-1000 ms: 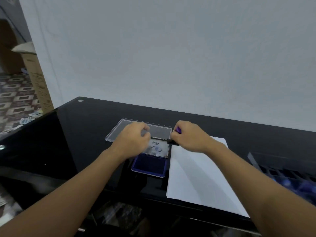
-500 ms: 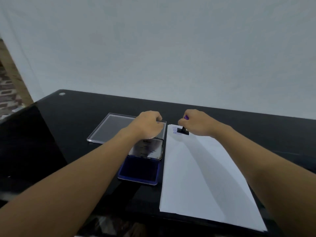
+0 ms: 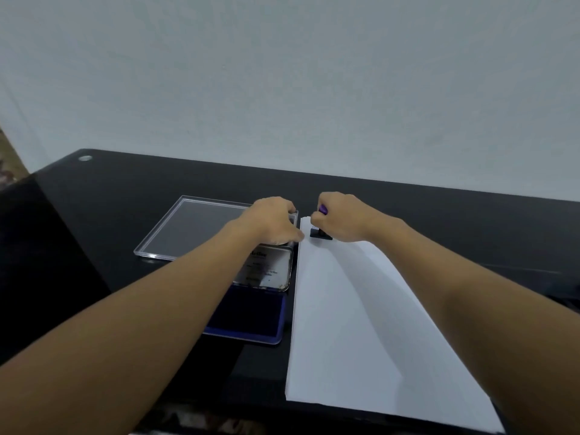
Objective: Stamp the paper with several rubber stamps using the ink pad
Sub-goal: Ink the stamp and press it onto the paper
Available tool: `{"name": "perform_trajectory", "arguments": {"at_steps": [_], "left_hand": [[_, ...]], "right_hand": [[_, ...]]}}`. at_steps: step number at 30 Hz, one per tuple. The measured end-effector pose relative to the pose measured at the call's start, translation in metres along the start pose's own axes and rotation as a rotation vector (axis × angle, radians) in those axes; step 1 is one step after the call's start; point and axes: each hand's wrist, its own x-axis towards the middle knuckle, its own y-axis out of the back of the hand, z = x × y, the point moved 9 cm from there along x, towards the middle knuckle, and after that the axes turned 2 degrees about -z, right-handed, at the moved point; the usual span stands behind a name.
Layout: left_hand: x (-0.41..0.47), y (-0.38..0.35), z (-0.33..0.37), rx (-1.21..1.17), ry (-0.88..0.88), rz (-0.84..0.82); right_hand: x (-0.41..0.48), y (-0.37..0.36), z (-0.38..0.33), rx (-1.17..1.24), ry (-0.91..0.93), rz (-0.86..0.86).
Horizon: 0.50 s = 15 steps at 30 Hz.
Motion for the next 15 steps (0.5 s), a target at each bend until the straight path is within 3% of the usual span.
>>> {"name": "perform_trajectory", "arguments": {"at_steps": [15], "left_hand": [[0.0069, -0.0034, -0.0057, 0.001, 0.076, 0.005]], "right_hand": [[0.0044, -0.0103, -0.0015, -0.027, -0.022, -0.009]]}}
